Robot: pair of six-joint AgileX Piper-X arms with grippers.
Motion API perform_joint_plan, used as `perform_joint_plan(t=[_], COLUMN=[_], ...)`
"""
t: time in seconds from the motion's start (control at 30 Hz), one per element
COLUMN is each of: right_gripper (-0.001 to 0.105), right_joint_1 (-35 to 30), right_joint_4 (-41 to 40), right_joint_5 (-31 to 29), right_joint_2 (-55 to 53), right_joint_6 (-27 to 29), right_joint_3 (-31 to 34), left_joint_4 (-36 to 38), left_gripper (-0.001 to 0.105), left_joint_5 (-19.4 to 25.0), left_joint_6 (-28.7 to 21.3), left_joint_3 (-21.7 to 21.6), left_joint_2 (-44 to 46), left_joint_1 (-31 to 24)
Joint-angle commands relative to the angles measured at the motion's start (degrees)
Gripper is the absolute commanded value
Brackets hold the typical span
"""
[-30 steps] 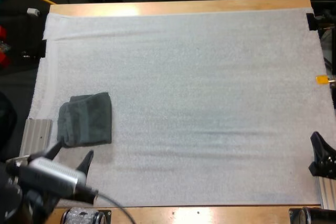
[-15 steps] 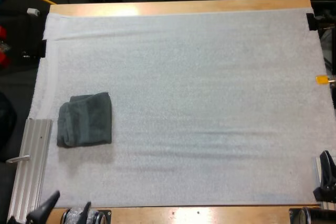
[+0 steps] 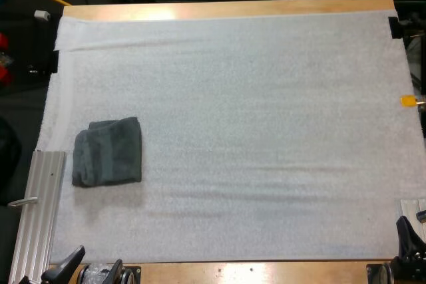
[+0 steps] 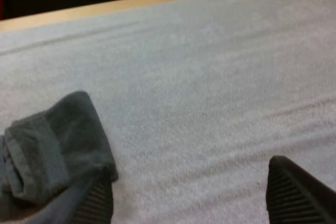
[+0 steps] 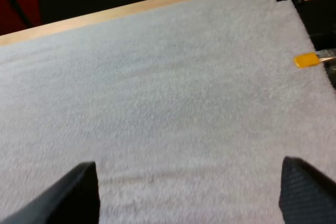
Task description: Pick towel from pile, fold and stack
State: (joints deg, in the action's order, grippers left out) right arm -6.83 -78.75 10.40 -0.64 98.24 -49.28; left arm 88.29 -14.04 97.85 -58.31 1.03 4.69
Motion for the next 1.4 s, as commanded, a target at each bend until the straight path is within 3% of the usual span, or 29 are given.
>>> perform_joint_plan(t=[0.0, 0.23, 0.53, 0.73, 1.37], right_gripper=[0.069, 0.069, 0.069, 0.069, 0.069], right_joint_1=[-0.3, -0.3, -0.3, -0.3, -0.3], right_joint_4=[0.3, 6.8, 18.4, 22.8, 23.3], right_joint_5=[-0.3, -0.3, -0.3, -0.3, -0.3], right_joint_2=[-2.6, -2.6, -2.3, -2.4, -2.3], right_joint_6=[0.1, -0.6, -0.8, -0.8, -0.7], right_joint_3=[-0.1, 0.3, 3.1, 4.2, 16.7], left_joint_4=[1.7, -0.7, -14.9, -22.8, -29.1], left_gripper=[0.059, 0.059, 0.059, 0.059, 0.059], left_joint_5=[-0.3, -0.3, 0.6, 0.6, 0.5], left_joint_6=[0.6, -2.1, -8.2, -8.4, -6.2], left_joint_3=[0.6, 3.9, 4.5, 5.5, 23.4], left_joint_2=[7.9, 7.9, 7.7, 7.7, 7.5], left_joint_1=[0.0, 0.0, 0.0, 0.0, 0.0])
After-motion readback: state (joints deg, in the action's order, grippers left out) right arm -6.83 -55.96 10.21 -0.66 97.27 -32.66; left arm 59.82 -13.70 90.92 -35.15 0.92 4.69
